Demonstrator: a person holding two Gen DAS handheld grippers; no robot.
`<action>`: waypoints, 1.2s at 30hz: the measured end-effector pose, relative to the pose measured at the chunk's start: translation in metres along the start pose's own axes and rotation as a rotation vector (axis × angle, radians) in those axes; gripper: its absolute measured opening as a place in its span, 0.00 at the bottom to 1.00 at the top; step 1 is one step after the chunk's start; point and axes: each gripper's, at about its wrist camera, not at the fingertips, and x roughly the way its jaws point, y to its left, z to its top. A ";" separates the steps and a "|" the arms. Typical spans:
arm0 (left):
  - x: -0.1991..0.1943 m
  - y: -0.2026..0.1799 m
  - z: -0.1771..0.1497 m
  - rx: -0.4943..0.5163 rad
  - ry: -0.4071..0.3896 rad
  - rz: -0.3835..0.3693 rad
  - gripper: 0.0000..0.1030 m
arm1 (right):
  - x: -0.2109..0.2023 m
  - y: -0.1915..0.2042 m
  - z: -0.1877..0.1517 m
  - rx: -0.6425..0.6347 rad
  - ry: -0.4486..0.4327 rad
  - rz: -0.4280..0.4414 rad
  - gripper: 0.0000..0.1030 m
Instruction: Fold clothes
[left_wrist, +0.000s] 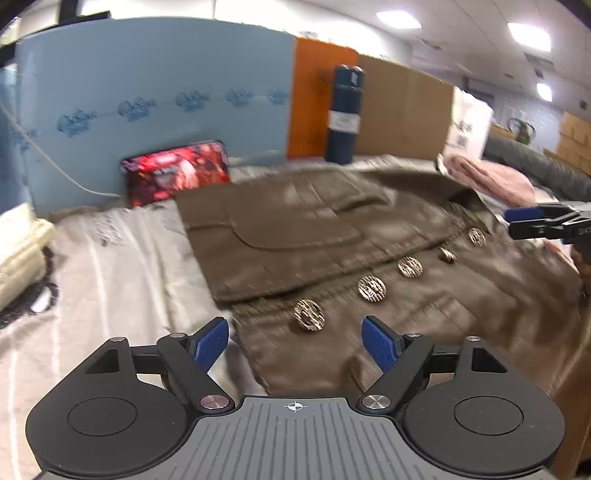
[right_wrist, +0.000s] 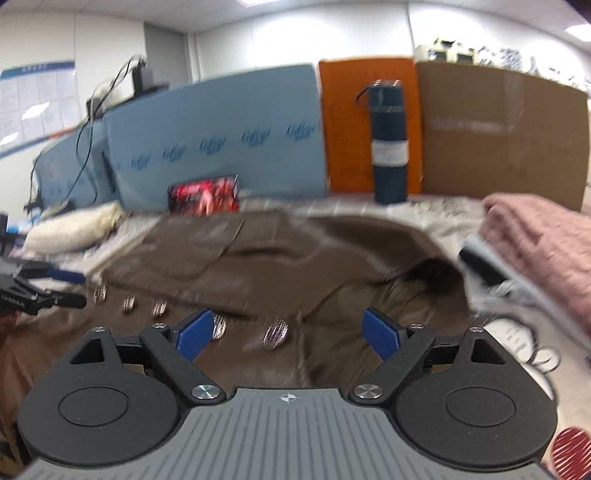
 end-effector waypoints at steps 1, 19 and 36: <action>-0.002 -0.001 -0.001 0.009 -0.007 -0.018 0.79 | 0.002 0.001 -0.003 -0.005 0.017 -0.003 0.85; -0.002 -0.011 -0.005 0.033 -0.045 0.078 0.02 | -0.019 -0.024 -0.044 0.050 0.058 -0.076 0.92; 0.011 -0.035 0.003 0.246 -0.025 0.243 0.17 | -0.044 -0.025 -0.052 0.088 -0.043 -0.220 0.92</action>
